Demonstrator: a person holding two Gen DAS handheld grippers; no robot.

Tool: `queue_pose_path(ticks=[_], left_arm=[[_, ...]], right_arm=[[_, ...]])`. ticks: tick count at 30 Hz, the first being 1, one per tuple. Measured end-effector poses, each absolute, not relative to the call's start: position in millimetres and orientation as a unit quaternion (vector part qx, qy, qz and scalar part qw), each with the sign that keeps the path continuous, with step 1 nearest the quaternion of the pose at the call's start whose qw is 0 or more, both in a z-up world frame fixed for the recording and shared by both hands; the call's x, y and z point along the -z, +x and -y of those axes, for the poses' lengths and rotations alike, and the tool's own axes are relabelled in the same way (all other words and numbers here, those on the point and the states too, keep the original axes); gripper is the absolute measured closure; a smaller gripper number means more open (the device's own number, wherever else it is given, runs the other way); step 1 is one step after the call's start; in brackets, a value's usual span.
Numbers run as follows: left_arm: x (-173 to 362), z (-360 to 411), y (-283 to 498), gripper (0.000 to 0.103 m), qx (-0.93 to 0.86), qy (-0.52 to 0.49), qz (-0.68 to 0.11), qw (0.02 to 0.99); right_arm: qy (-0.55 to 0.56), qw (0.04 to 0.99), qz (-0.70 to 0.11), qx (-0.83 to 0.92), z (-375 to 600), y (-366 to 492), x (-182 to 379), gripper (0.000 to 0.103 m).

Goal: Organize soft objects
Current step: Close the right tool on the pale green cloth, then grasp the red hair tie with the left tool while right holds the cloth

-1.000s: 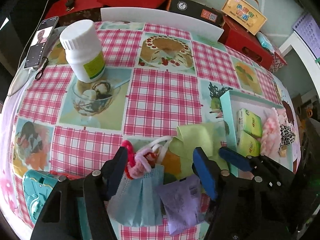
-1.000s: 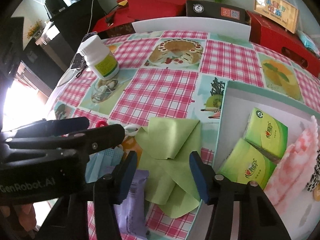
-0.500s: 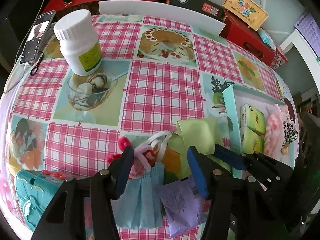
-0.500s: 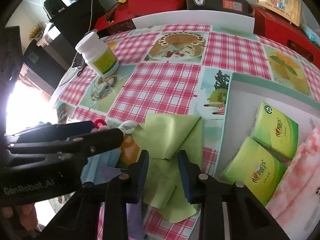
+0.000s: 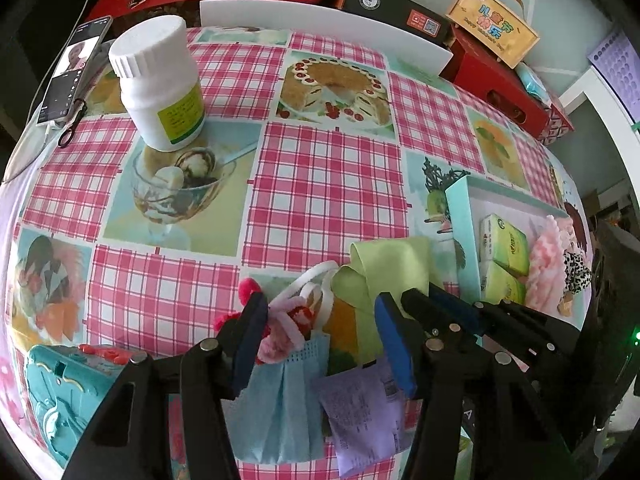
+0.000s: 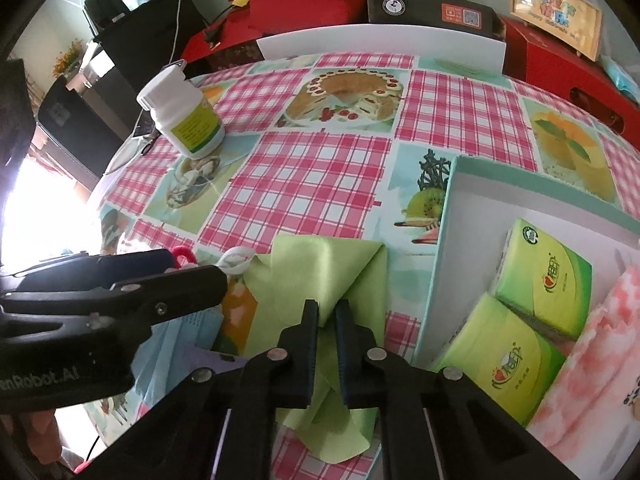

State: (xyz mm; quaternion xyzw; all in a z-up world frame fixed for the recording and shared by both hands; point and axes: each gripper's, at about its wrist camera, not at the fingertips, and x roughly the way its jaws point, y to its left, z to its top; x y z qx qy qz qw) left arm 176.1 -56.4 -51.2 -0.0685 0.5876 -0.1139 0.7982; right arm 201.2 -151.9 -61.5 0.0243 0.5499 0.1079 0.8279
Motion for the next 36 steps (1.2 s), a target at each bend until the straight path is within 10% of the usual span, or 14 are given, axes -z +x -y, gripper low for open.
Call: queue_pose_path(ticks=[36], left_arm=[[64.0,64.2,175.7,0.075,0.092,0.038,-0.588,0.803]], right_arm=[[0.038,0.825,-0.554,-0.104,153.7,205.8,61.3,0.096]])
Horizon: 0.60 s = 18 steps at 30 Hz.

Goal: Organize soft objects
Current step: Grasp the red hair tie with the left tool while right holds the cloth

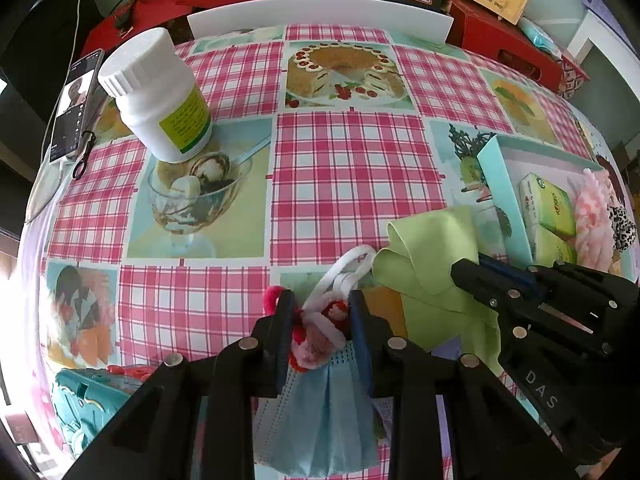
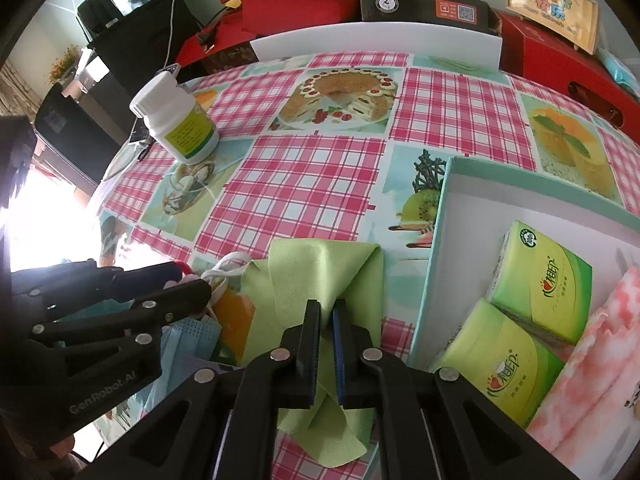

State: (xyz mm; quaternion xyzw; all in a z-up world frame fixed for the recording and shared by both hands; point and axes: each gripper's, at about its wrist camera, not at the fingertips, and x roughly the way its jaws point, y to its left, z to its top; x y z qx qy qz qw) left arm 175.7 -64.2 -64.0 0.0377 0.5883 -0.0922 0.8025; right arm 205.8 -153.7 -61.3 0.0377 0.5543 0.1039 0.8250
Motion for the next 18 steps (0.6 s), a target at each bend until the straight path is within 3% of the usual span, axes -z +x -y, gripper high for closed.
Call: queue_pose_path(ticks=[5,18], left_arm=[[60.2,63.1,175.3,0.081,0.099,0.029,-0.584,0.806],[48.8,55.1,174.5,0.081,0.115,-0.017,-0.575,0.810]], right_arm=[[0.041,0.824,-0.555,-0.105,154.2,205.6,61.3,0.096],[0.045,0.825,-0.555,-0.100,156.0,204.9,59.8,0.096]])
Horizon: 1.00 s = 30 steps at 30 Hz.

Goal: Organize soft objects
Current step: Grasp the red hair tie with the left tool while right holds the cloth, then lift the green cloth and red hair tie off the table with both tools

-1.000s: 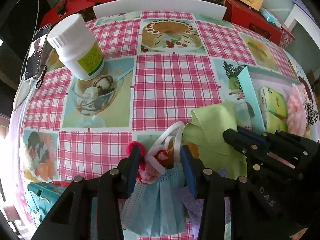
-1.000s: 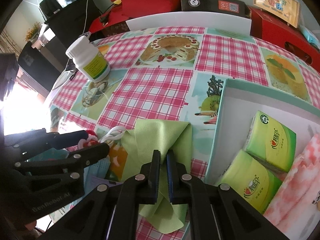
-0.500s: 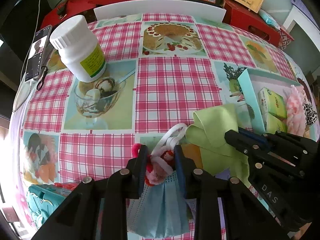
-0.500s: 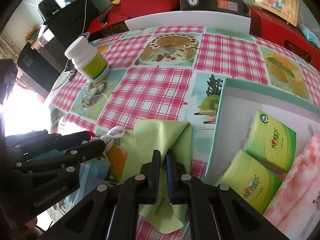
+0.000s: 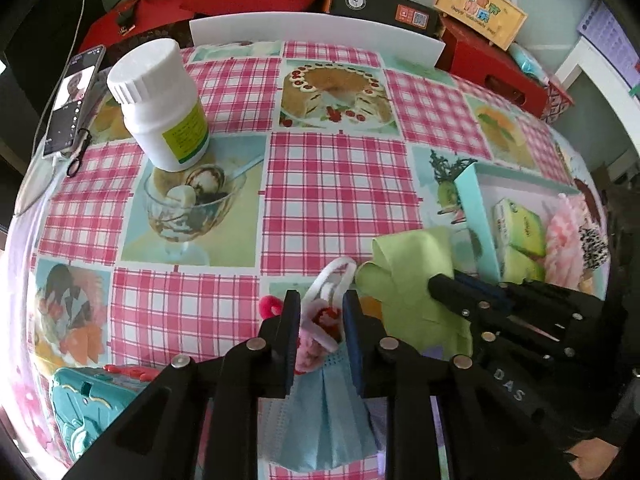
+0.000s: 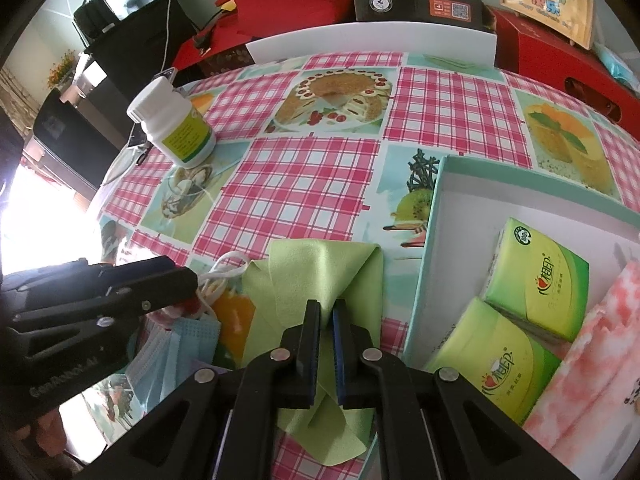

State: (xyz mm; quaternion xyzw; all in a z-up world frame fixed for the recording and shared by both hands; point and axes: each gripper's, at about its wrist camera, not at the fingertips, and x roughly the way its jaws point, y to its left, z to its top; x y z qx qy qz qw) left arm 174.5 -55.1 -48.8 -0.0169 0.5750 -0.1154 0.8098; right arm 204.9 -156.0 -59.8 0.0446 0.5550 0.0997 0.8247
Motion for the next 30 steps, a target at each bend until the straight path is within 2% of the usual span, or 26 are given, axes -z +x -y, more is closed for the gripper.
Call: queue_pose_path(ticks=[1,3,4,5,14,20,25,30], left_arm=[[46.8,54.3,174.1,0.079,0.117,-0.021,-0.575,0.809],[41.9,53.2,172.8,0.067,0.123,-0.028,-0.574,0.809],[40.1,53.0,172.3,0.056,0.123,-0.027,-0.573,0.810],[39.1,53.5,172.6,0.055,0.121,-0.024,-0.573,0.810],[41.4,69.4,166.0,0.055,0.105,0.064,-0.595,0.794],[56.7,72.3,167.0,0.056,0.095,0.082,-0.610,0.782],[66.2,74.3,167.8,0.074,0.082,0.088,-0.605,0.787],[59.2,66.4,173.8,0.078,0.078,0.038,-0.592,0.801]], right_arm=[[0.044,0.825,-0.555,-0.100,156.1,205.1,59.9,0.096],[0.044,0.824,-0.555,-0.101,156.0,204.7,60.0,0.096],[0.044,0.824,-0.555,-0.101,156.2,205.1,60.0,0.096],[0.046,0.824,-0.555,-0.102,156.8,205.0,60.1,0.096],[0.058,0.818,-0.561,-0.110,160.9,200.5,58.9,0.096],[0.066,0.817,-0.562,-0.112,162.8,199.6,58.9,0.096],[0.067,0.816,-0.563,-0.113,163.4,200.1,59.3,0.096],[0.066,0.816,-0.562,-0.115,162.9,200.7,60.2,0.097]])
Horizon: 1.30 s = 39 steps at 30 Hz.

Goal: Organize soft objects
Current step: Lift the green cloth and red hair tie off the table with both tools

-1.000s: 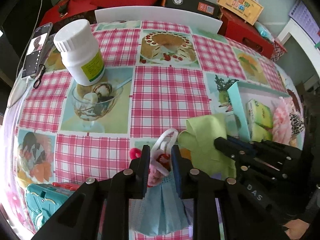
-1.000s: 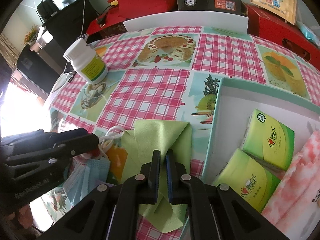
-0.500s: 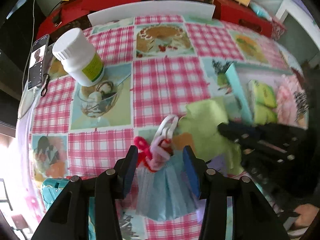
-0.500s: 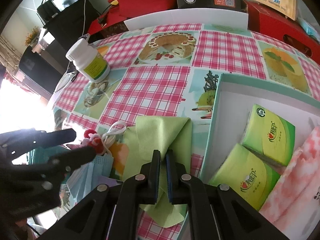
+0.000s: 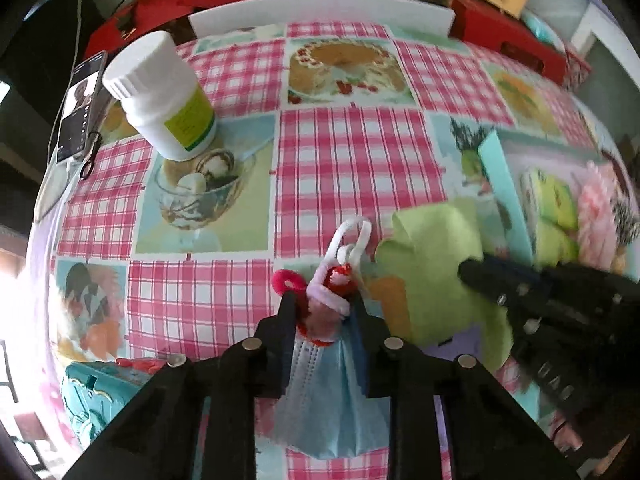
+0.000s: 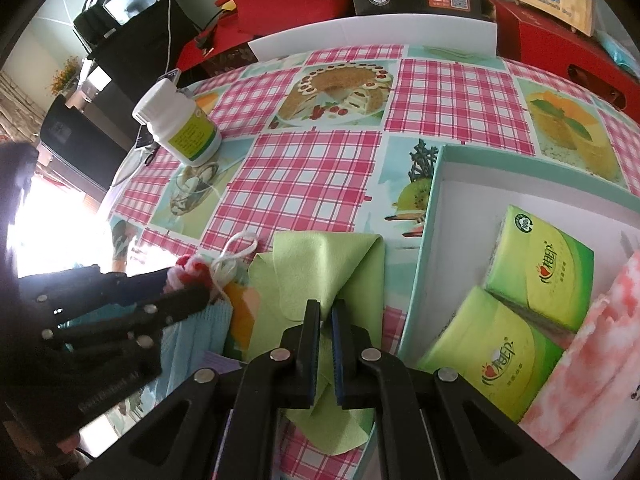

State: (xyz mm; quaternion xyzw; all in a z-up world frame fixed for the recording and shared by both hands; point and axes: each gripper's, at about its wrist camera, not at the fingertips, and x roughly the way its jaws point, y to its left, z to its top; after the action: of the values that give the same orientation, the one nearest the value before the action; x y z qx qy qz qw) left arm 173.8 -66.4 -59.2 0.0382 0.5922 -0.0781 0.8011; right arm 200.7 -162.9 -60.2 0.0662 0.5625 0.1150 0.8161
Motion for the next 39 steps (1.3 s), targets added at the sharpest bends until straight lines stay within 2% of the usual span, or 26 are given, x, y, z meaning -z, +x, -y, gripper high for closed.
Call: queue_pose_path(ticks=[15,29,31,32,34,39], left_arm=[[39.4,38.3,181.2,0.079,0.104,-0.090,-0.547,0.826],[39.0,31.5,182.8,0.079,0.113,-0.100,-0.543,0.826],[41.6,31.2,186.3,0.075,0.110,-0.106,-0.547,0.823],[42.7,31.8,188.1,0.067,0.112,-0.106,-0.548,0.822],[45.2,33.8,190.7,0.060,0.113,-0.104,-0.548,0.822],[59.1,45.5,197.2,0.060,0.102,-0.074,-0.565,0.815]], right_arm=[[0.069,0.826,-0.545,-0.125,159.7,204.8,57.4,0.097],[0.071,0.842,-0.520,-0.126,158.8,202.2,37.9,0.097],[0.069,0.843,-0.519,-0.122,159.9,201.5,36.0,0.097],[0.068,0.844,-0.518,-0.121,160.3,201.5,35.9,0.097],[0.065,0.843,-0.521,-0.117,161.8,201.4,36.5,0.097],[0.054,0.835,-0.537,-0.110,163.3,200.9,43.2,0.097]])
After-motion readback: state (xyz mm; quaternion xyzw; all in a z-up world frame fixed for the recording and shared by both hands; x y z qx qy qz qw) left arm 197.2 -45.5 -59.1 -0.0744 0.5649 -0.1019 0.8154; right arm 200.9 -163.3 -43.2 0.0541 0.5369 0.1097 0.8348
